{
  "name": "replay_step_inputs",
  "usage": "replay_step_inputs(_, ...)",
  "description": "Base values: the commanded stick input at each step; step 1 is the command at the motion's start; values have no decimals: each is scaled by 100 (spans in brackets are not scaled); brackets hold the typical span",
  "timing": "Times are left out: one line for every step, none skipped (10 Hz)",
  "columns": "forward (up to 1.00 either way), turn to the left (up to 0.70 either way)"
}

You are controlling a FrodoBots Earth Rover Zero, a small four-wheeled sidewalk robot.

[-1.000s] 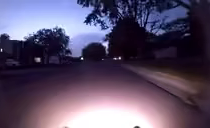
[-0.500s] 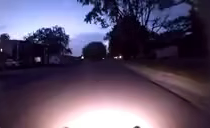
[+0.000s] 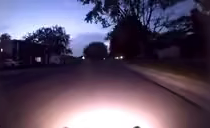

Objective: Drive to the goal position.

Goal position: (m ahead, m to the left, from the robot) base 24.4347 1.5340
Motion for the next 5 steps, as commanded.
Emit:
replay_step_inputs(70, 0)
replay_step_inputs(70, 0)
replay_step_inputs(70, 0)
replay_step_inputs(70, 0)
replay_step_inputs(70, 0)
